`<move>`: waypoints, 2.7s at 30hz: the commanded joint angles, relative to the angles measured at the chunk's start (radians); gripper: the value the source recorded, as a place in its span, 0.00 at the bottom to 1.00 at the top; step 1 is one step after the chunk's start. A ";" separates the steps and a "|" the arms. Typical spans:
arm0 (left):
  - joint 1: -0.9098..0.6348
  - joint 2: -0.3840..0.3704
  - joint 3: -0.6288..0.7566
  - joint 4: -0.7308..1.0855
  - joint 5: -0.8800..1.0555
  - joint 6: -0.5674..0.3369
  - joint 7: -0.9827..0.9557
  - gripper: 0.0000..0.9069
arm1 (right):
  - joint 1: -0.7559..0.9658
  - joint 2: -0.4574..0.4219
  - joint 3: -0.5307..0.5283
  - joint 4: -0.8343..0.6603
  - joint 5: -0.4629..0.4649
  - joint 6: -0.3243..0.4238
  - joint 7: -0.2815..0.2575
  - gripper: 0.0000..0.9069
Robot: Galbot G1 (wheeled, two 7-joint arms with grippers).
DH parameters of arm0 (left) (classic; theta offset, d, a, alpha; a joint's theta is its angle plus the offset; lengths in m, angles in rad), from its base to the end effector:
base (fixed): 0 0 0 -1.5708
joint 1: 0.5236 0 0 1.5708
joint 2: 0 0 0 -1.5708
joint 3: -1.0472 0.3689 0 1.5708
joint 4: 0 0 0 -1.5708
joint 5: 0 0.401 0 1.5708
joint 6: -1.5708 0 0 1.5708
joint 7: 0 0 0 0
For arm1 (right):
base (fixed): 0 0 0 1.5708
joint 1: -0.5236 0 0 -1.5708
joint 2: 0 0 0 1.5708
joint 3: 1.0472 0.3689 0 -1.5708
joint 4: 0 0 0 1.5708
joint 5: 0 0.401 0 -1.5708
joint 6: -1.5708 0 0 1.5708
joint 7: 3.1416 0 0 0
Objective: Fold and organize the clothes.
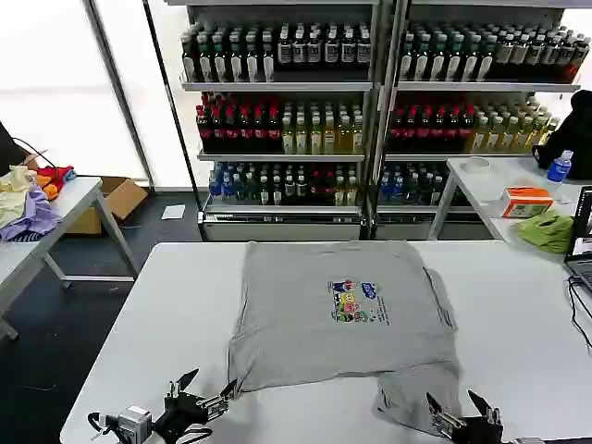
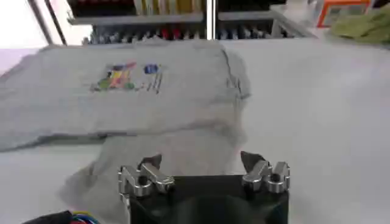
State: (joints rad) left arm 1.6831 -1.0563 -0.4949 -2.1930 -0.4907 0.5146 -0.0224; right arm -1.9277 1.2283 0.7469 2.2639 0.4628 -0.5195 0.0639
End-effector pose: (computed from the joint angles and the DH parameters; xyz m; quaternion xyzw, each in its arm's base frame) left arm 0.1894 0.0584 -0.2918 -0.1490 -0.9428 -0.0006 0.2983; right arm 0.1274 -0.1022 -0.2849 0.0019 -0.9424 -0.0139 0.3342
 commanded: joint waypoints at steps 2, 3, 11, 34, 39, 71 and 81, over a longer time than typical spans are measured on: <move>-0.046 0.010 0.045 0.042 -0.036 0.036 -0.034 1.00 | -0.026 0.000 -0.012 0.015 -0.001 -0.058 0.039 0.96; -0.047 0.006 0.049 0.041 -0.036 0.035 -0.036 1.00 | -0.023 0.001 -0.014 0.013 0.001 -0.058 0.040 0.70; -0.062 -0.040 0.107 0.024 -0.002 0.027 -0.063 1.00 | 0.018 0.013 -0.037 -0.017 0.012 -0.058 0.040 0.00; -0.062 -0.125 0.197 0.067 0.081 -0.045 -0.072 0.01 | 0.008 0.014 -0.039 -0.038 0.043 -0.020 0.010 0.00; -0.059 -0.129 0.194 0.038 0.083 -0.059 -0.082 0.01 | 0.003 0.008 -0.035 -0.019 0.049 0.076 -0.045 0.00; 0.342 -0.176 -0.016 -0.216 0.149 -0.069 -0.064 0.01 | -0.380 -0.015 0.066 0.188 0.046 0.241 -0.170 0.00; 0.151 -0.107 -0.029 -0.187 0.080 -0.057 -0.028 0.01 | -0.120 -0.045 0.043 0.140 0.118 0.299 -0.151 0.00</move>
State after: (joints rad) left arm 1.9316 -1.2116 -0.4910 -2.3798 -0.3621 0.4527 -0.0796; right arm -2.1316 1.1849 0.7875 2.4073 0.5586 -0.2432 -0.0864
